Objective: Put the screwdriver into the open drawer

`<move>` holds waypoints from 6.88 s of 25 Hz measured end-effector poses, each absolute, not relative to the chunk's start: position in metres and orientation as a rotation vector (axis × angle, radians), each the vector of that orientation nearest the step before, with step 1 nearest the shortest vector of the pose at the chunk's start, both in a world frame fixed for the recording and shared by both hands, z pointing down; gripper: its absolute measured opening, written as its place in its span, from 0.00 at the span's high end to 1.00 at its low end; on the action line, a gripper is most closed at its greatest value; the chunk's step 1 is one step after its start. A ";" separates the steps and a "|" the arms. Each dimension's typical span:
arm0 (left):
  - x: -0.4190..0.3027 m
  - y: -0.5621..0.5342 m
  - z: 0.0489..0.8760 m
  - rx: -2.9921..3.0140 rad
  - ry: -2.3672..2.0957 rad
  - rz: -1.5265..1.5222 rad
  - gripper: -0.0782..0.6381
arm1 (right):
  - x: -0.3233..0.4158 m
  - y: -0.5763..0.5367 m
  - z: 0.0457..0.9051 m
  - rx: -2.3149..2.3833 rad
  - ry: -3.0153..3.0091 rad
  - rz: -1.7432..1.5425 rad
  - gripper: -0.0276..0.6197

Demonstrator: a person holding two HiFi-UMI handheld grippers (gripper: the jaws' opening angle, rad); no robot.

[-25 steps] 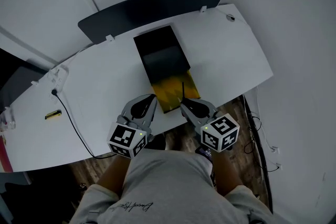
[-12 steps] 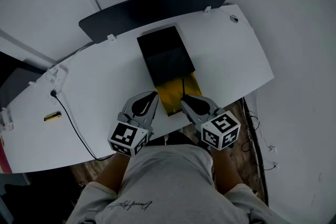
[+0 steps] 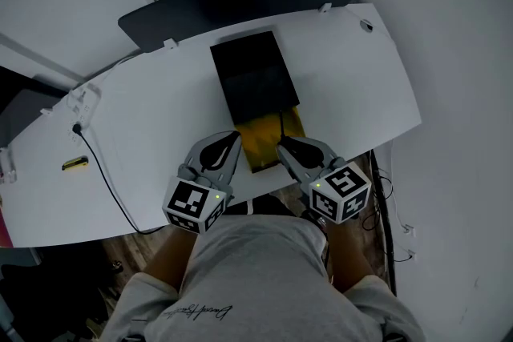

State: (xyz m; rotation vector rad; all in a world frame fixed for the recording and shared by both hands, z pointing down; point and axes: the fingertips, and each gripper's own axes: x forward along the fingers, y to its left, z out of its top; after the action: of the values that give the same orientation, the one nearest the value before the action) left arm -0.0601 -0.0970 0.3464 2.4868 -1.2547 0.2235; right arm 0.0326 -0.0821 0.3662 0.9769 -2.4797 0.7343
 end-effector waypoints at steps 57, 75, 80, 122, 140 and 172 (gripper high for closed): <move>-0.068 -0.112 0.432 2.291 -1.362 0.279 0.89 | 0.050 -0.106 0.487 0.645 -2.230 0.527 0.84; -0.075 -0.116 0.447 2.258 -1.368 0.277 0.89 | 0.046 -0.107 0.531 0.498 -2.064 0.279 0.84; -0.076 -0.115 0.451 2.252 -1.363 0.280 0.89 | 0.046 -0.106 0.541 0.455 -2.015 0.242 0.84; -0.096 -0.120 0.469 2.209 -1.363 0.271 0.89 | 0.039 -0.104 0.595 0.242 -1.713 0.186 0.84; -0.100 -0.120 0.473 2.202 -1.363 0.265 0.89 | 0.036 -0.105 0.603 0.218 -1.682 0.203 0.84; -0.094 -0.119 0.467 2.206 -1.369 0.269 0.89 | 0.033 -0.104 0.587 0.210 -1.745 0.243 0.79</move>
State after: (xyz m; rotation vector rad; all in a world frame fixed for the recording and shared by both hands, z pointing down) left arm -0.0941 -0.1188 0.4667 2.2064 -1.3695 0.2694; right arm 0.0333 -0.1041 0.5873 0.2103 -1.7449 0.2430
